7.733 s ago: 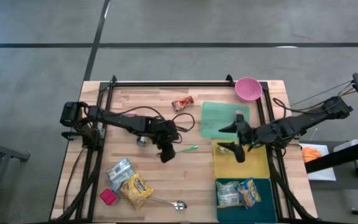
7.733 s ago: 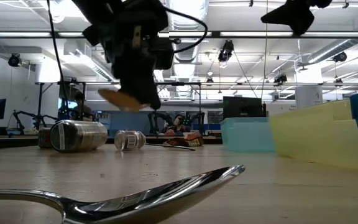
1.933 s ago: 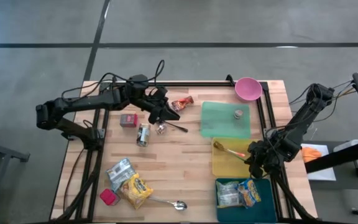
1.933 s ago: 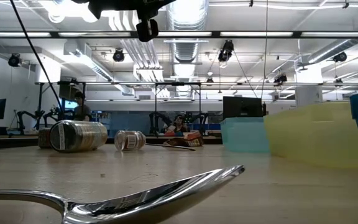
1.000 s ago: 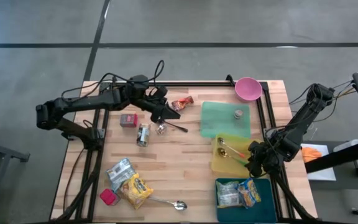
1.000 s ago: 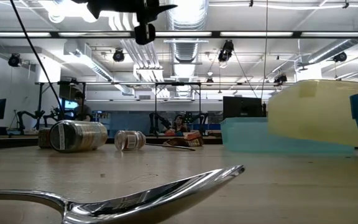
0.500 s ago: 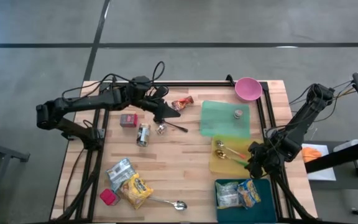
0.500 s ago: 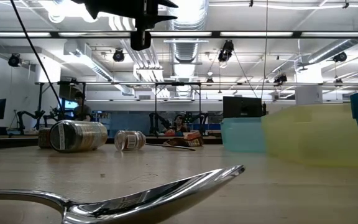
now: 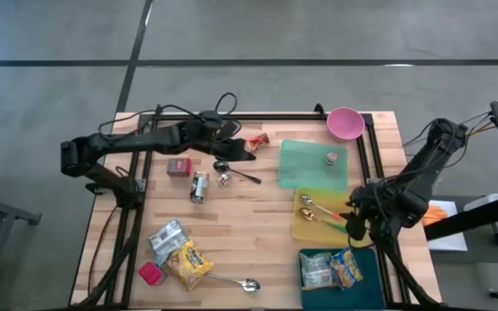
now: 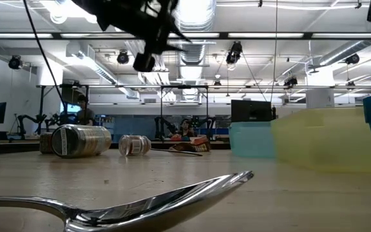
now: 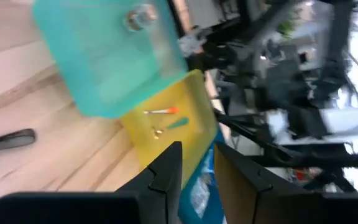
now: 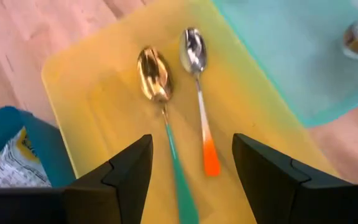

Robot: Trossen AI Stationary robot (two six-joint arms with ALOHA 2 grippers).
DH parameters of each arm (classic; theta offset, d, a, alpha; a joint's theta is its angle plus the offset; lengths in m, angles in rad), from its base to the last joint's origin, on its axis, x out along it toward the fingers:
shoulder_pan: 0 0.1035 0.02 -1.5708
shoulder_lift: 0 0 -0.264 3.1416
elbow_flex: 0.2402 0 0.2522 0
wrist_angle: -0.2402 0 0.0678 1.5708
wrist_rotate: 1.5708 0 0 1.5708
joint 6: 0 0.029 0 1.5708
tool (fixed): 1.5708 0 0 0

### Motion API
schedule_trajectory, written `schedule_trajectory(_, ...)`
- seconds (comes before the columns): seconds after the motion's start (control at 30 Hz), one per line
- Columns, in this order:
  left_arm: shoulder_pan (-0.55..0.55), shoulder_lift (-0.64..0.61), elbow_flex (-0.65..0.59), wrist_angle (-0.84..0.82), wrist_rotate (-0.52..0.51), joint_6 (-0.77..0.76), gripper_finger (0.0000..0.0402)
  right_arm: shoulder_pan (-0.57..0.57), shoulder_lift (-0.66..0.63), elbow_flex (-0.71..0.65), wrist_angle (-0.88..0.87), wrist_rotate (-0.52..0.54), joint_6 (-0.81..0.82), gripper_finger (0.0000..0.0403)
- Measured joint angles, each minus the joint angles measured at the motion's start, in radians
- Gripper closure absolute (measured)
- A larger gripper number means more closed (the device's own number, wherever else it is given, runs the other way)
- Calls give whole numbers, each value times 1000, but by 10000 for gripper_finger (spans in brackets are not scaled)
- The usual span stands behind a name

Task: Pick & Place Food Item
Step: Put the orange seasoning pack into the green bin

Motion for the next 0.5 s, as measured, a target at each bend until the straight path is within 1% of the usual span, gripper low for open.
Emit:
schedule_trajectory(0.1,15,57,0,-7,-31,-15,303,0,22,51,-44,26,1,186)
schedule_trajectory(0.3,78,144,0,-2,-155,-108,303,-3,58,129,-59,114,7,186)
schedule_trajectory(0.4,104,171,0,7,-186,-152,303,-3,83,169,-61,161,-10,186)
schedule_trajectory(0.5,122,200,0,8,-190,-186,303,-3,110,208,-93,190,-18,186)
